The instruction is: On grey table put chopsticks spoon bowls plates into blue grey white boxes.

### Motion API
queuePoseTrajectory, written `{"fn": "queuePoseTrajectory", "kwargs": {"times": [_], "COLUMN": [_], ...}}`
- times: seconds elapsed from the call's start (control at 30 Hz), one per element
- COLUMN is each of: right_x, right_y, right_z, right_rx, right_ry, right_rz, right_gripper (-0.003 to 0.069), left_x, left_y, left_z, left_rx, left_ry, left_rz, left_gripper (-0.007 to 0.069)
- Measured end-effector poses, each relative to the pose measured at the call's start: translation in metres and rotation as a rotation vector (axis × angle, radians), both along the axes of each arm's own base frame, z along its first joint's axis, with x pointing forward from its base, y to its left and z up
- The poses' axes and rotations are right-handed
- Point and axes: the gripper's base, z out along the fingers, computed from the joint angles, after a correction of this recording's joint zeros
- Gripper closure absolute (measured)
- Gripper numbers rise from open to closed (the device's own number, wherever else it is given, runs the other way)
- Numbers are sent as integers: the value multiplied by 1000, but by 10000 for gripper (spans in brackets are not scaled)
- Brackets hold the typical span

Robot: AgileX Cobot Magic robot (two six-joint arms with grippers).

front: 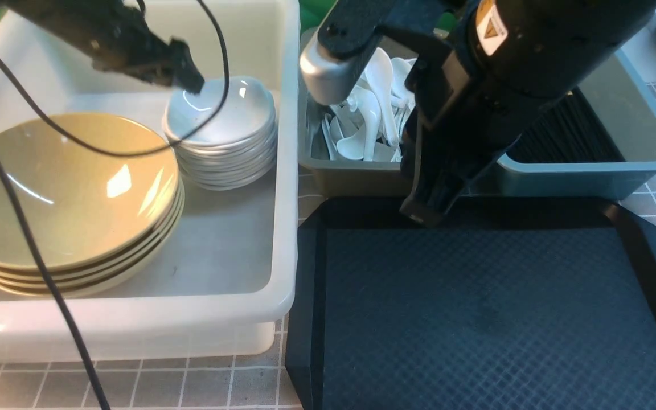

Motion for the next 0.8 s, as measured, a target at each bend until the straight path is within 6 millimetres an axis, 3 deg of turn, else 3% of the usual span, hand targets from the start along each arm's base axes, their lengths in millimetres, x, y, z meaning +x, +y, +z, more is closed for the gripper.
{"fn": "queuePoseTrajectory", "kwargs": {"times": [0.13,0.2,0.33,0.43,0.5,0.6,0.8], "right_x": [-13,-22,-38,-50,-57,-66,-89], "right_y": [-15,-23,-41,-52,-60,-69,-92], "right_z": [21,33,59,77,85,82,50], "right_rx": [62,97,203,293,331,389,500], "right_ry": [-38,-61,-145,-215,-244,-278,-318], "right_rz": [-27,-39,-48,-49,-50,-57,-79], "right_gripper": [642,642,642,641,641,641,640], "left_x": [-34,-58,-113,-162,-191,-231,-308], "left_y": [0,-2,-3,-1,1,3,7], "left_z": [56,91,156,188,195,187,131], "left_rx": [31,59,106,117,131,140,111], "left_ry": [-47,-113,-269,-362,-402,-442,-517], "left_rz": [34,48,66,87,105,132,200], "left_gripper": [106,219,529,615,628,636,635]}}
